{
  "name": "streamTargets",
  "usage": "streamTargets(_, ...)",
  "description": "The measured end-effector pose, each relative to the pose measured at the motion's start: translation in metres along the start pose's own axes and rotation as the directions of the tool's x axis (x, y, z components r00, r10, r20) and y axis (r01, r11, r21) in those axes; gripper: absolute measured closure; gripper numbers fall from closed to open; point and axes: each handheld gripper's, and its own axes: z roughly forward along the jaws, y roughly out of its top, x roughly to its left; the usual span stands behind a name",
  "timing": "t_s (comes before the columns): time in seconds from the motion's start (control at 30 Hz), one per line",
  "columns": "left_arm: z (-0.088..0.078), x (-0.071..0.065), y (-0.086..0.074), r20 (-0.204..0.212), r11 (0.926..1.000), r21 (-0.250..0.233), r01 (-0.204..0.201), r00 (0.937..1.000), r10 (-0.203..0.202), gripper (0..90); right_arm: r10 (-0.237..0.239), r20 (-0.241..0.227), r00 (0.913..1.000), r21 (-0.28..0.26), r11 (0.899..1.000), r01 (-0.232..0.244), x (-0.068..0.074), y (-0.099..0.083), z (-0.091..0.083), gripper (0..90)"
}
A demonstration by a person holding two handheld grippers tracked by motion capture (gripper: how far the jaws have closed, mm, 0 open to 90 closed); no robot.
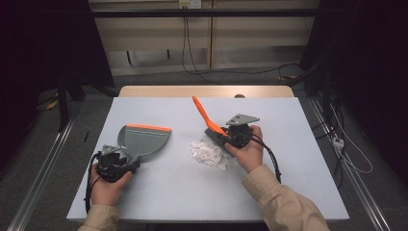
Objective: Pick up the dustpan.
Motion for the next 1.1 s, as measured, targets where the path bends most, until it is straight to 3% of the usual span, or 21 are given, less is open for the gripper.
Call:
streamTargets(0.07, 0.005, -0.001, 0.002, -0.001, 0.9999, 0.011, -0.006, 1.0000, 0.006, 46.8, 0.000, 0.000, 1.0000, -0.002, 1.000, 0.000, 0.000, 0.000, 0.001, 71.5)
streamTargets(0.13, 0.007, -0.001, 0.003, -0.004, 0.9995, 0.025, -0.020, 0.9998, 0.020, 60.4, -0.004, -0.001, 1.0000, -0.001, 1.000, 0.004, 0.000, 0.000, 0.001, 71.5)
streamTargets(0.2, 0.007, 0.002, 0.003, -0.007, 0.9994, 0.024, -0.026, 0.9996, 0.026, 61.8, -0.001, 0.000, 1.0000, -0.005, 1.000, 0.001, -0.001, 0.000, 0.000, 71.5)
streamTargets(0.37, 0.002, 0.012, 0.003, 0.035, 0.9980, 0.013, -0.062, 0.9974, 0.062, 62.5, 0.001, 0.008, 1.0000, -0.014, 1.000, -0.001, -0.004, 0.002, -0.004, 71.5)
streamTargets(0.57, -0.011, 0.018, 0.002, 0.088, 0.9922, -0.001, -0.125, 0.9883, 0.125, 62.8, 0.002, 0.019, 0.9998, -0.028, 1.000, -0.001, -0.009, 0.006, -0.008, 71.5)
streamTargets(0.67, -0.019, 0.014, 0.002, 0.144, 0.9861, -0.010, -0.166, 0.9757, 0.165, 62.8, 0.004, 0.023, 0.9997, -0.030, 1.000, -0.003, -0.012, 0.009, -0.008, 71.5)
streamTargets(0.73, -0.024, 0.009, 0.003, 0.180, 0.9755, -0.004, -0.220, 0.9595, 0.217, 62.8, 0.006, 0.022, 0.9997, -0.033, 0.999, -0.006, -0.014, 0.011, -0.008, 71.5)
streamTargets(0.8, -0.026, 0.003, 0.003, 0.216, 0.9696, 0.005, -0.244, 0.9470, 0.238, 62.8, 0.008, 0.027, 0.9996, -0.031, 1.000, -0.007, -0.016, 0.011, -0.008, 71.5)
streamTargets(0.83, -0.026, 0.000, 0.002, 0.242, 0.9643, 0.014, -0.265, 0.9367, 0.253, 62.7, 0.008, 0.024, 0.9997, -0.030, 1.000, -0.008, -0.017, 0.012, -0.008, 71.6)
streamTargets(0.87, -0.026, -0.003, 0.002, 0.245, 0.9645, 0.016, -0.264, 0.9362, 0.252, 62.7, 0.013, 0.025, 0.9996, -0.032, 0.999, -0.012, -0.018, 0.012, -0.008, 71.5)
streamTargets(0.97, -0.026, -0.005, 0.000, 0.294, 0.9551, 0.033, -0.294, 0.9163, 0.272, 62.7, 0.016, 0.028, 0.9995, -0.036, 0.999, -0.015, -0.020, 0.012, -0.009, 71.5)
streamTargets(1.1, -0.029, -0.007, -0.002, 0.319, 0.9423, 0.038, -0.333, 0.8976, 0.304, 62.7, 0.014, 0.036, 0.9993, -0.033, 0.999, -0.013, -0.023, 0.012, -0.012, 71.5)
